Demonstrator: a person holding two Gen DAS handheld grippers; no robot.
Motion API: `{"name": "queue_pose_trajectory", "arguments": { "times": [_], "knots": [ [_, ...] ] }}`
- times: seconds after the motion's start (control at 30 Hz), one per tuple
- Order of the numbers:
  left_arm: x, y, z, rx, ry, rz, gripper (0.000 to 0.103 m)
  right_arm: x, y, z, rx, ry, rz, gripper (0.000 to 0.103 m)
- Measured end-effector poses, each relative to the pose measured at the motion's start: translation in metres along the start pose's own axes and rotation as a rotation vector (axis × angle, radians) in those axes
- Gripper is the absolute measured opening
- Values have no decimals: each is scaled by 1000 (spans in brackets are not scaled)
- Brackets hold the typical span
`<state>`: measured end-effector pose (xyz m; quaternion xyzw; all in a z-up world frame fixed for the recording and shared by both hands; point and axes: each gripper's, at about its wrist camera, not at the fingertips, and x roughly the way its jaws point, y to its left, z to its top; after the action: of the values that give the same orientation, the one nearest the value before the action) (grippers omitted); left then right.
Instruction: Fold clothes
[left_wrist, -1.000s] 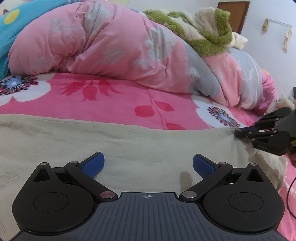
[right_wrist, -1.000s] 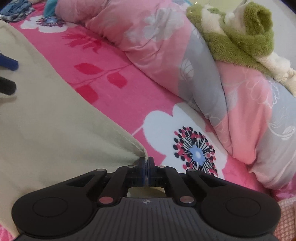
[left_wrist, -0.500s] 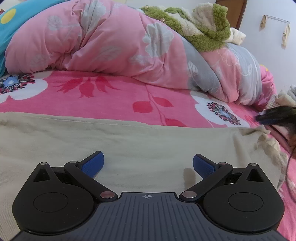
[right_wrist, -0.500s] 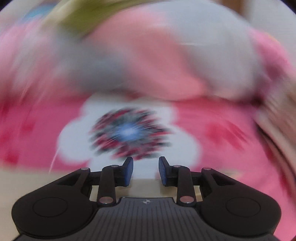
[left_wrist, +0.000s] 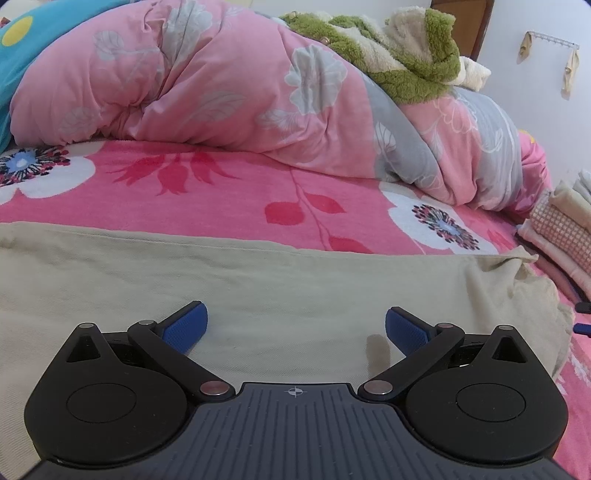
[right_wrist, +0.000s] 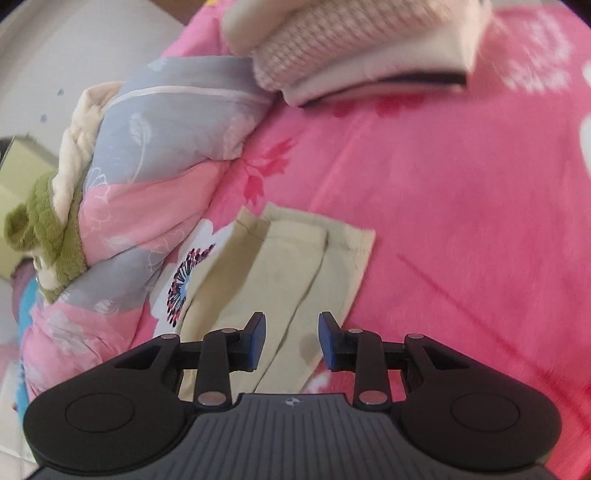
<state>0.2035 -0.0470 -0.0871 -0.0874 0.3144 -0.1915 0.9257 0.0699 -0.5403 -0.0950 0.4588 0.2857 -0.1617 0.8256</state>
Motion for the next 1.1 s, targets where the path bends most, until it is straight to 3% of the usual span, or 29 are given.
{"name": "queue_pose_trajectory", "arguments": {
  "times": [0.17,0.37,0.47,0.5,0.77,1.1],
  "knots": [
    [0,0,0,-2,0,-2,103,20,9,7,5,-11,-11,33],
    [0,0,0,-4,-1,-2,103,45,5,20,39,-40,-91,28],
    [0,0,0,-5,-1,-3,103,49,4,23,53,-57,-84,4],
    [0,0,0,-5,-1,-3,103,50,3,23,58,-63,-82,0],
    [-1,0,0,-7,-1,-4,103,13,-3,18,74,-146,-72,0],
    [-1,0,1,-9,-1,-5,103,6,-19,17,103,-138,-121,0]
  ]
}}
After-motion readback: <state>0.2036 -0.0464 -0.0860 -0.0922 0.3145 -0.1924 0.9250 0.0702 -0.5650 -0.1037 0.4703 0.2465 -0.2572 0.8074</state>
